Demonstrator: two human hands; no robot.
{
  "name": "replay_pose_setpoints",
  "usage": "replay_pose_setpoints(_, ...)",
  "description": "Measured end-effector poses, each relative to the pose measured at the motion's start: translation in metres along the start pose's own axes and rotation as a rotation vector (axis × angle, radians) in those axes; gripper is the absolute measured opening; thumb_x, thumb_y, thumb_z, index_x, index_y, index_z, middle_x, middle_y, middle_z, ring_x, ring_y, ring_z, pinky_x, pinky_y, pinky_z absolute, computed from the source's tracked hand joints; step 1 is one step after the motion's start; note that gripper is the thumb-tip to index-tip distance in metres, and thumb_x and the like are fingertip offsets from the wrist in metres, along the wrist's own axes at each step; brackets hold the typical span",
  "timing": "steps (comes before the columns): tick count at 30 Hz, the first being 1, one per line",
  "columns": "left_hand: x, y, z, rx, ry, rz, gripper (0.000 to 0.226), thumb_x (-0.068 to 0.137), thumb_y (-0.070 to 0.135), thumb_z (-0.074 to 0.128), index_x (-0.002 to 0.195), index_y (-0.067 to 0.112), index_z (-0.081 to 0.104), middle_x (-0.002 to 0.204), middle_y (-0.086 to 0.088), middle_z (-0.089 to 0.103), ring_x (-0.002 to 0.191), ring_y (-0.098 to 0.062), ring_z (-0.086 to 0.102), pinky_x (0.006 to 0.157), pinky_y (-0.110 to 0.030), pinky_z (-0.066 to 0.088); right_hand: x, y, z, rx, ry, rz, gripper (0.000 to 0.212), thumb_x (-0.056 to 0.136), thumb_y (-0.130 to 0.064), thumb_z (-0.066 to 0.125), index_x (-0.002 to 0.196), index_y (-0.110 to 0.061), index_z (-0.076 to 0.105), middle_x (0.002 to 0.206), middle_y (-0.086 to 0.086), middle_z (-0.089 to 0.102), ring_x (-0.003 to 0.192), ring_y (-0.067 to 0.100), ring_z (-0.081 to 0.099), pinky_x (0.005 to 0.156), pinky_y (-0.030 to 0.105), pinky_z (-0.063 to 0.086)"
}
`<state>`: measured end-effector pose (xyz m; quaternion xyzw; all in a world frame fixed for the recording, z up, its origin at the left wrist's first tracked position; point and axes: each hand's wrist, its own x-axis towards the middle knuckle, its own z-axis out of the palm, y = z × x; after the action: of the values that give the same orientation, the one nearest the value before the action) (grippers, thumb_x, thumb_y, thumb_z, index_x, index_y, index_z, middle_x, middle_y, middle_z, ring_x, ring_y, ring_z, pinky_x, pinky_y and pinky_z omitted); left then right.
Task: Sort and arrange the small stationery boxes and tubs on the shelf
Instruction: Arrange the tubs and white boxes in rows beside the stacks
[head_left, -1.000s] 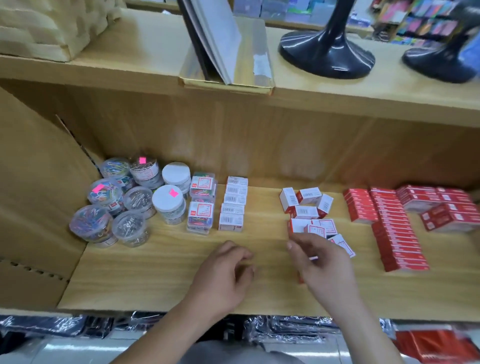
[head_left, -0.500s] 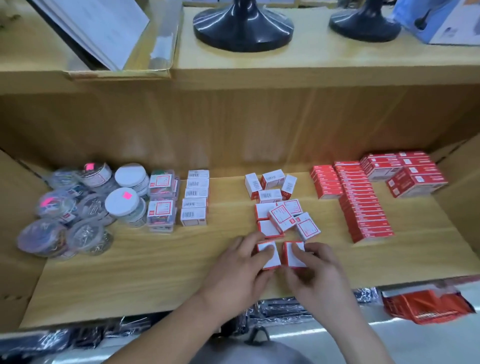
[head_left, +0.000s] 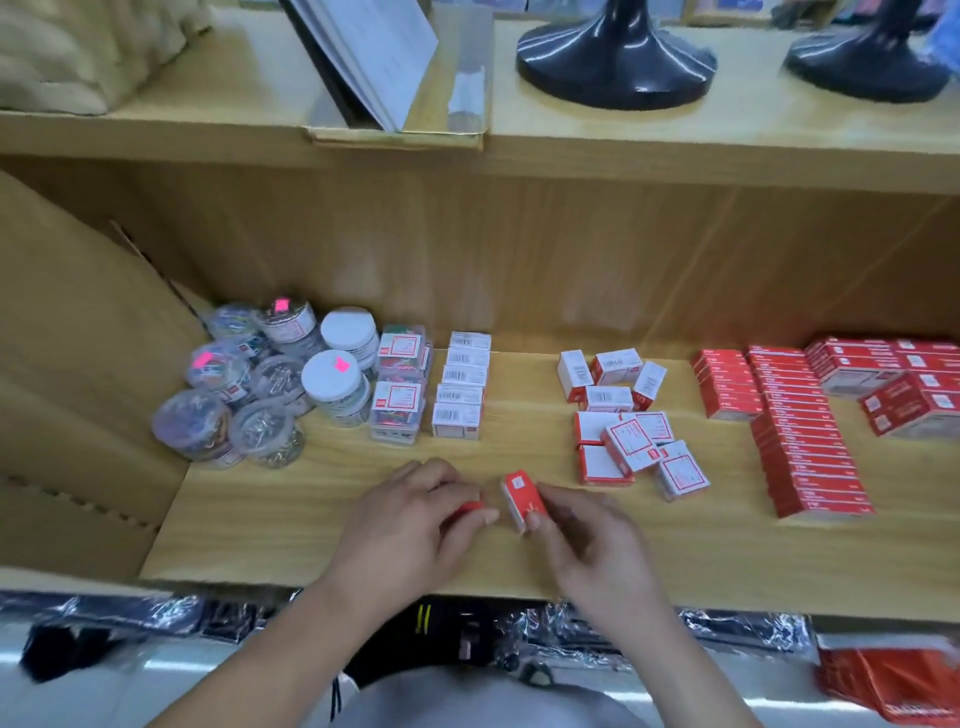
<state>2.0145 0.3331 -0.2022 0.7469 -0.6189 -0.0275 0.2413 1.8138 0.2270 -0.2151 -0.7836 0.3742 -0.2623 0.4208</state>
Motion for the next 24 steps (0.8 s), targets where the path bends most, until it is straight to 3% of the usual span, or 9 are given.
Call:
replay_pose_setpoints(3, 0.009, -0.006, 0.000, -0.061, -0.041, -0.211, 0.039, 0.095, 0.062, 0.045, 0.098, 0.034, 0.072, 0.090, 0.014, 0.060, 0.084, -0.013, 0.063, 0.067, -0.030, 0.052, 0.007, 0.009, 0.001, 0.032, 0.031, 0.016, 0.022, 0.089, -0.025, 0.068, 0.107, -0.038, 0.072, 0.102, -0.024, 0.071, 0.096, 0.003, 0.067, 0.088, 0.027, 0.052)
replay_pose_setpoints(6, 0.014, -0.010, 0.002, -0.285, -0.002, -0.356, 0.032, 0.100, 0.050, 0.044, 0.101, 0.030, 0.068, 0.089, 0.012, 0.065, 0.085, -0.011, 0.061, 0.075, -0.032, 0.050, 0.009, 0.009, 0.002, 0.095, 0.039, 0.050, 0.028, 0.094, -0.016, 0.068, 0.109, -0.040, 0.068, 0.107, -0.024, 0.071, 0.103, 0.000, 0.066, 0.092, 0.020, 0.050)
replay_pose_setpoints(9, -0.002, -0.015, 0.003, -0.579, 0.039, -0.476, 0.013, 0.099, 0.035, 0.057, 0.107, 0.034, 0.068, 0.095, 0.014, 0.068, 0.089, -0.002, 0.062, 0.083, -0.026, 0.050, 0.008, 0.007, 0.001, 0.133, 0.074, 0.103, 0.021, 0.094, -0.028, 0.063, 0.110, -0.041, 0.068, 0.111, -0.024, 0.071, 0.109, -0.001, 0.064, 0.094, 0.016, 0.047)
replay_pose_setpoints(11, -0.015, -0.020, 0.002, -0.759, -0.004, -0.470, 0.033, 0.087, 0.025, 0.067, 0.119, 0.035, 0.066, 0.102, 0.016, 0.068, 0.092, -0.003, 0.064, 0.083, -0.022, 0.050, 0.007, 0.009, 0.000, 0.161, 0.067, 0.136, 0.024, 0.089, -0.038, 0.066, 0.113, -0.039, 0.069, 0.106, -0.020, 0.071, 0.102, 0.001, 0.065, 0.089, 0.016, 0.048)
replay_pose_setpoints(14, -0.020, -0.025, 0.006, -0.734, -0.032, -0.384, 0.055, 0.077, 0.015, 0.073, 0.129, 0.028, 0.063, 0.104, 0.020, 0.061, 0.082, -0.002, 0.060, 0.073, -0.016, 0.047, 0.006, 0.010, 0.003, 0.097, 0.045, 0.103, 0.042, 0.079, -0.024, 0.084, 0.118, -0.029, 0.069, 0.092, -0.008, 0.067, 0.083, 0.013, 0.063, 0.075, 0.019, 0.050)
replay_pose_setpoints(18, -0.009, -0.025, 0.013, -0.799, -0.015, -0.487, 0.040, 0.083, 0.026, 0.076, 0.119, 0.038, 0.068, 0.093, 0.010, 0.068, 0.079, -0.010, 0.060, 0.076, -0.023, 0.051, 0.009, 0.007, 0.004, 0.229, 0.092, 0.183, 0.031, 0.082, -0.012, 0.081, 0.100, -0.035, 0.071, 0.082, -0.006, 0.070, 0.071, 0.009, 0.061, 0.068, 0.020, 0.051)
replay_pose_setpoints(21, -0.006, -0.029, 0.009, -0.925, -0.017, -0.551, 0.045, 0.091, 0.015, 0.075, 0.130, 0.033, 0.061, 0.097, 0.011, 0.073, 0.084, -0.009, 0.062, 0.083, -0.018, 0.050, 0.013, 0.007, 0.005, 0.345, 0.125, 0.275, 0.032, 0.085, -0.013, 0.078, 0.110, -0.030, 0.069, 0.084, -0.004, 0.072, 0.073, 0.006, 0.063, 0.072, 0.013, 0.050)
replay_pose_setpoints(24, -0.006, -0.040, 0.007, -0.961, -0.046, -0.569, 0.041, 0.093, 0.016, 0.073, 0.131, 0.027, 0.064, 0.106, -0.001, 0.074, 0.097, -0.026, 0.067, 0.091, -0.028, 0.054, 0.013, 0.010, 0.008, 0.326, 0.122, 0.293, 0.035, 0.086, -0.016, 0.077, 0.119, -0.024, 0.068, 0.092, -0.003, 0.074, 0.080, 0.006, 0.065, 0.077, 0.014, 0.051)
